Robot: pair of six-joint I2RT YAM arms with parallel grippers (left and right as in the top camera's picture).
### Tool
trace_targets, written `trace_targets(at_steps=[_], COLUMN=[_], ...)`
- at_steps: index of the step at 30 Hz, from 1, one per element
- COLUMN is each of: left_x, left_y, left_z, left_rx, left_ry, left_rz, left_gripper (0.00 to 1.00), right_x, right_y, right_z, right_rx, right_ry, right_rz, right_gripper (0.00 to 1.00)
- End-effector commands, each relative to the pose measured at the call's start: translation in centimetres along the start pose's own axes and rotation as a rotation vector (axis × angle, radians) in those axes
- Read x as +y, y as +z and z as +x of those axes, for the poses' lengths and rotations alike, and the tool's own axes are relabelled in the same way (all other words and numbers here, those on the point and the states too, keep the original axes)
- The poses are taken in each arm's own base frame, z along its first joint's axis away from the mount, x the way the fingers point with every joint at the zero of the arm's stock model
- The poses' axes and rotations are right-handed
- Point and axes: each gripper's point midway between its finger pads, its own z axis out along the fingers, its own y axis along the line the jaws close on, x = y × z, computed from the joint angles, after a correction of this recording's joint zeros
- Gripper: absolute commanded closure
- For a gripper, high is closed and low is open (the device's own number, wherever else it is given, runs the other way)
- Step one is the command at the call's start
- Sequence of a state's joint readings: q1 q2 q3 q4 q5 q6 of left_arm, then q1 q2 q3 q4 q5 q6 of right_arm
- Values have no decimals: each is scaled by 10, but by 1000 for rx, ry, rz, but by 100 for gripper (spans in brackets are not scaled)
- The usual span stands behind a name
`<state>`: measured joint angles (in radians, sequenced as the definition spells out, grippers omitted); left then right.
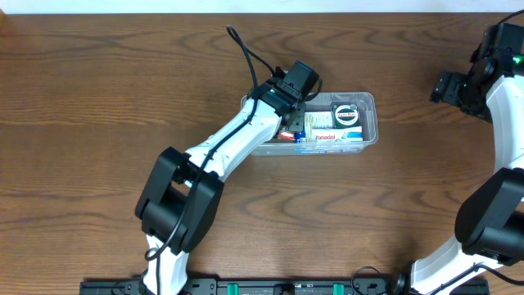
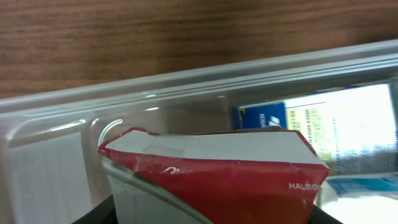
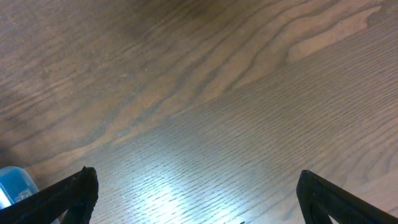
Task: Pack container
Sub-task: 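Lower the red box into the container's left end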
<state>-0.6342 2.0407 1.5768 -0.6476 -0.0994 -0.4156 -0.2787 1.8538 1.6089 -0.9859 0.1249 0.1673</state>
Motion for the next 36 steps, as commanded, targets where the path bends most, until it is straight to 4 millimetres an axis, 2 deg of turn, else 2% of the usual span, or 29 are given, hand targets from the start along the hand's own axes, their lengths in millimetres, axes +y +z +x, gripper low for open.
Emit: trace_targets(at_steps=[1,10,21,36], left_x=[8,13,17,16], left_y=[4,7,26,27], left_z=[1,1,14,17], left_rx=[-1,-5,40,48], left_ry=[-19,-125,-112,-61], left_rz=[-36,-55,-83,-80], left_gripper=[44,44,44,43], right_x=[-3,-3,-3,-3], right_y=[-9,-9,-9,-9], right_z=[-5,-5,-5,-5], right_rx=[-26,-26,-26,-26], right_ry=[-5,-4,-5,-5], right_rz=[3,3,3,3], right_gripper=[1,1,1,1])
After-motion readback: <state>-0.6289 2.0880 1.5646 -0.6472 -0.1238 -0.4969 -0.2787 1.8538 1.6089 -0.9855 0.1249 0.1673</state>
